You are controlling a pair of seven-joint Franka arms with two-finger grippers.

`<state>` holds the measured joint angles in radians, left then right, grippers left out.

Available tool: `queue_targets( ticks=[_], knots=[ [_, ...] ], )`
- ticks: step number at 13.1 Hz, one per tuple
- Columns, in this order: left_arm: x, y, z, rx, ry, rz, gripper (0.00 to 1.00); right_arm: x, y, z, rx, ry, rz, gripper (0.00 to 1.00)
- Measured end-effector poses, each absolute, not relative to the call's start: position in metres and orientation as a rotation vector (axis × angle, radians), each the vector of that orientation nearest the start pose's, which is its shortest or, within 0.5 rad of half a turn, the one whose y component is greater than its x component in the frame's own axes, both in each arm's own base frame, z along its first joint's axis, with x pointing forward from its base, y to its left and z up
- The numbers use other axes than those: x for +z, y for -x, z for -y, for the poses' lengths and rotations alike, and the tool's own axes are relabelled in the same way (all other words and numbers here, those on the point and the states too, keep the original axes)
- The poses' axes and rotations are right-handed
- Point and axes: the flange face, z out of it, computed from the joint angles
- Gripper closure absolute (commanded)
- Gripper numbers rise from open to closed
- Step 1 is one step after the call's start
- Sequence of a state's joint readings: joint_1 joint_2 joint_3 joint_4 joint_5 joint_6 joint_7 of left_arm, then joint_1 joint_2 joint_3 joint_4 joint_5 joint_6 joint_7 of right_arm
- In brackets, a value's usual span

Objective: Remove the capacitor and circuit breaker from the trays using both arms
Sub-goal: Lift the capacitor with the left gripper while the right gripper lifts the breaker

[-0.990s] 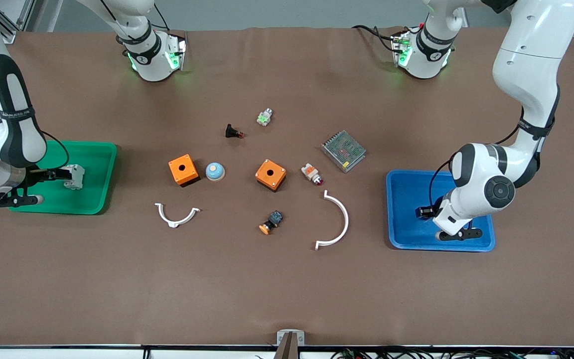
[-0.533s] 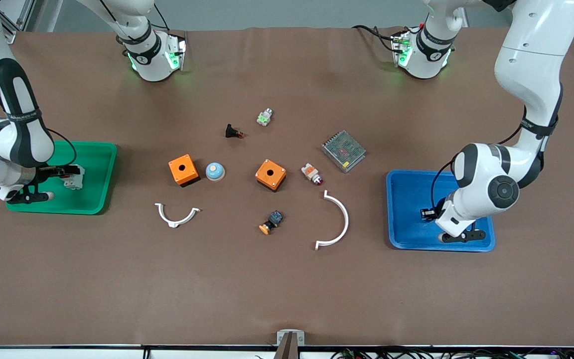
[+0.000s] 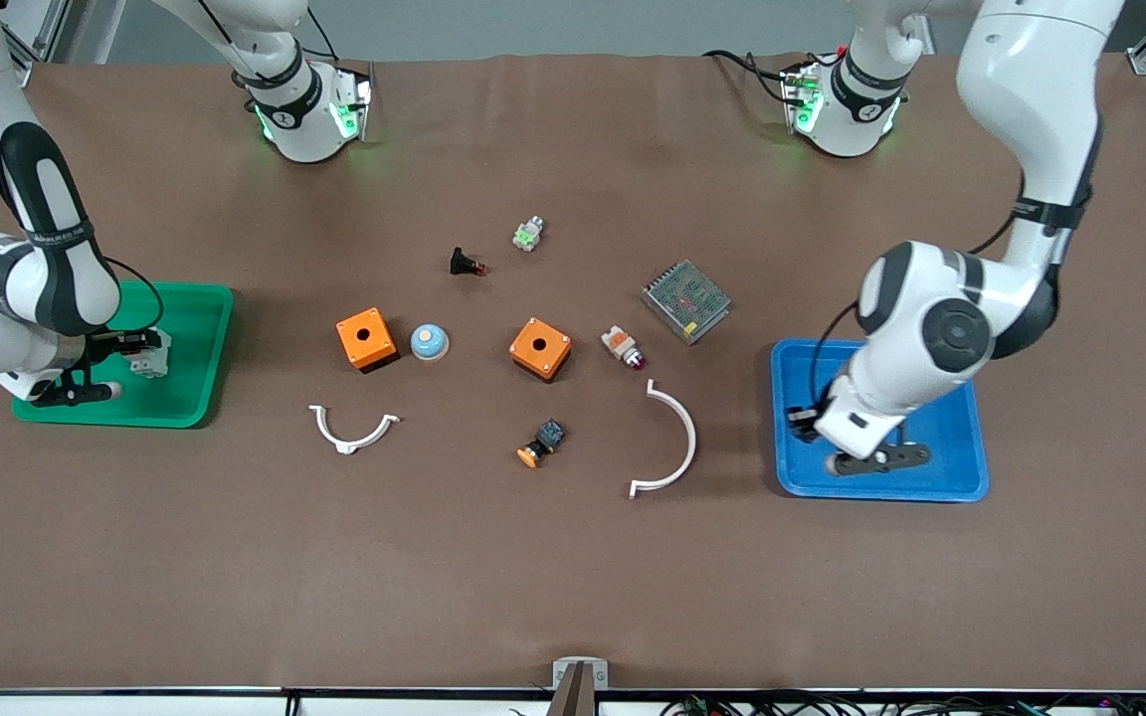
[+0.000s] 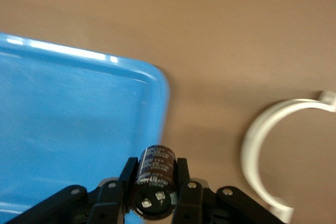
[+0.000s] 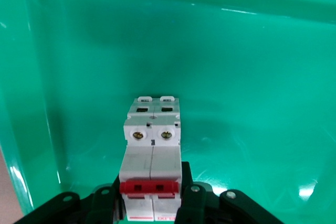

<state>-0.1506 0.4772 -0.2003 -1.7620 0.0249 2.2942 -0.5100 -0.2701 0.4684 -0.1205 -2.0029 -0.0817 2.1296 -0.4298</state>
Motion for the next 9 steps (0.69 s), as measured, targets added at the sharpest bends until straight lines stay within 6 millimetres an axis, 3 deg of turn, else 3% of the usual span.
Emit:
queue_targets(
  ticks=[2,4,7,9],
  knots=[
    [0.304,-0.615,0.278,-0.037,3.228,0.352,1.0,0.215,-0.534,0.217,0.591,3.043,0.158,0.84],
    [0.288,-0.606,0.329,-0.01,3.229,0.421,1.0,0.261,-0.561,0.214,0.604,3.036,0.172,0.84],
    [0.258,-0.606,0.378,0.017,3.23,0.494,1.0,0.348,-0.6,0.197,0.51,3.069,0.226,0.83],
    [0.237,-0.609,0.397,0.027,3.236,0.487,0.89,0.379,-0.619,0.173,0.428,3.083,0.282,0.83]
  ],
)
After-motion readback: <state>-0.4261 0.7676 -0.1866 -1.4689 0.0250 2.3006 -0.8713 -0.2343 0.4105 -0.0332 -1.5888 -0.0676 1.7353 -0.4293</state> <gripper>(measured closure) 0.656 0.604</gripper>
